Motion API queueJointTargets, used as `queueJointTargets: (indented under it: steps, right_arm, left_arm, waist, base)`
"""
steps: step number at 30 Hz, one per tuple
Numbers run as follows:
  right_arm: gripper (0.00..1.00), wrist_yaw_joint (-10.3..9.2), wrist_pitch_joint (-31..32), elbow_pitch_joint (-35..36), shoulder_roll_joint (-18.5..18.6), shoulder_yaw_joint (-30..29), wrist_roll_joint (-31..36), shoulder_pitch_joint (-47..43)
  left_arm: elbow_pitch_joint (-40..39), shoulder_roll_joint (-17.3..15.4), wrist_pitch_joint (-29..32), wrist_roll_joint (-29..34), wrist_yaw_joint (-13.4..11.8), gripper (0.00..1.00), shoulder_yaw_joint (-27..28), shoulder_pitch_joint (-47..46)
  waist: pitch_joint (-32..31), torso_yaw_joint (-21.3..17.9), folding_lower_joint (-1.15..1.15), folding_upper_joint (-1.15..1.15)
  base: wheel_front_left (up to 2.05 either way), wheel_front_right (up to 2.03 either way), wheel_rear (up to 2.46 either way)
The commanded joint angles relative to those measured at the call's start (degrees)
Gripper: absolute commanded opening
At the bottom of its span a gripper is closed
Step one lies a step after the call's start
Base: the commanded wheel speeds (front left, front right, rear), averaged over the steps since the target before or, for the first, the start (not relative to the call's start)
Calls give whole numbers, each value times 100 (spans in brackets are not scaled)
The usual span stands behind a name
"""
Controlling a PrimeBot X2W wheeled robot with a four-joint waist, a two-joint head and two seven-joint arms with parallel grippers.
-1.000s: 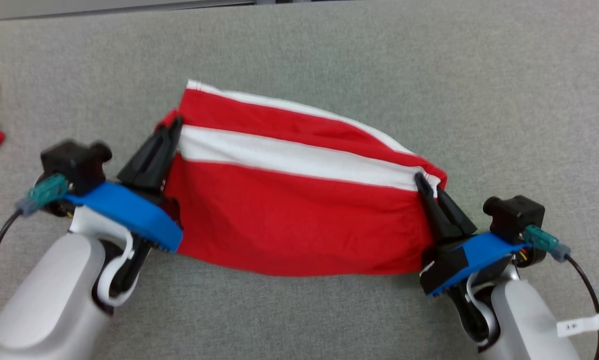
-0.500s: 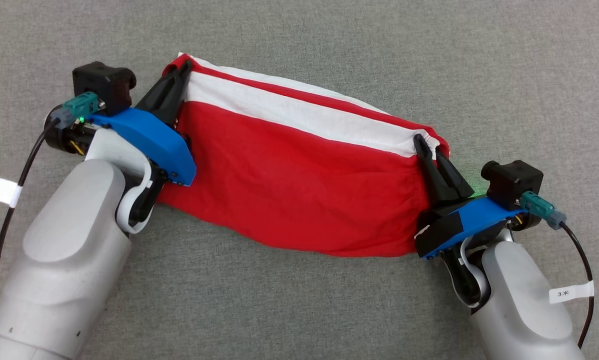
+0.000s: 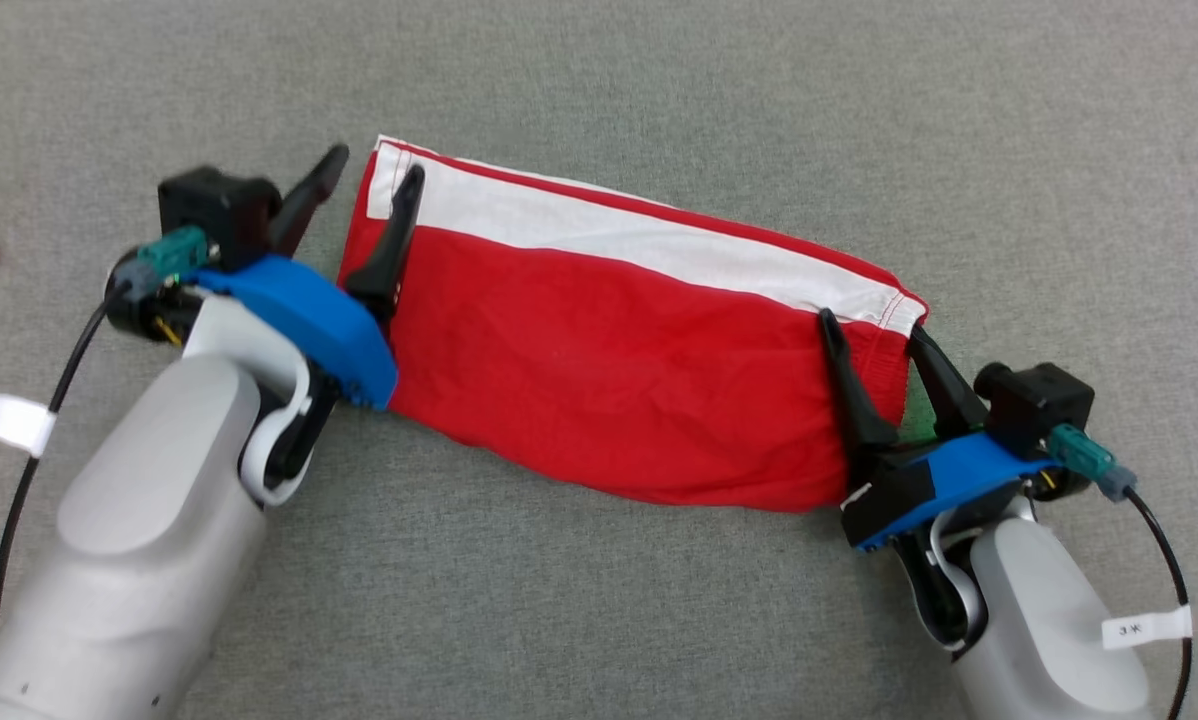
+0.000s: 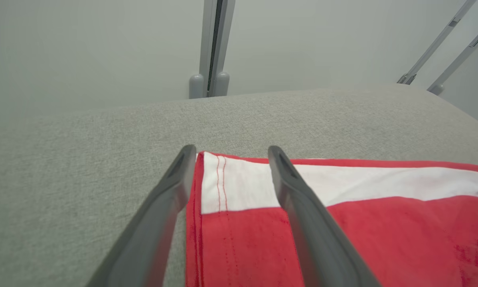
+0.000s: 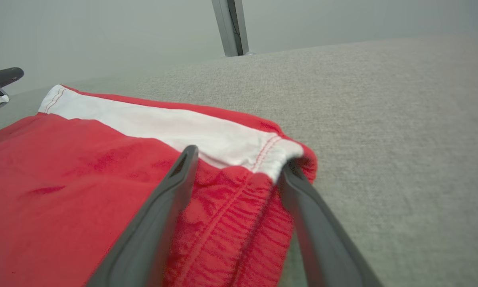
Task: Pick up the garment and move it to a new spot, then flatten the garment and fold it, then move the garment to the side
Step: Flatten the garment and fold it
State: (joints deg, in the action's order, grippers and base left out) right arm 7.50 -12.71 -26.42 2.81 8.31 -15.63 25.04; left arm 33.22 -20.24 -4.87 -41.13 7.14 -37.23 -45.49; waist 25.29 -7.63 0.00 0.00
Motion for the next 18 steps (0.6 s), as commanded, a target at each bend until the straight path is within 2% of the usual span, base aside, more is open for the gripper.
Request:
queueJointTargets:
  steps: [1, 10, 17, 18]
  right_arm:
    - [100, -1, 32, 73, 16, -75, 100, -126]
    - [100, -1, 511, 776, 14, -484, 530, -845]
    - [100, -1, 936, 1502, 13, -812, 719, -1290]
    - [100, -1, 1071, 1771, 12, -908, 768, -1409]
  left_arm:
    - [-77, -79, 28, -46, 45, 100, 9, 139]
    - [-777, -457, 455, -396, -374, 100, 91, 1123]
    - [-1067, -613, 884, -737, -614, 100, 179, 1556]
    - [-1109, -628, 1092, -893, -679, 100, 204, 1656]
  waist:
    - [-60, -11, 0, 0]
    - [-495, -53, 0, 0]
    - [-749, -171, 0, 0]
    - [-788, -220, 0, 0]
  base:
    - [0, 0, 0]
    - [0, 0, 0]
    - [0, 0, 0]
    - [0, 0, 0]
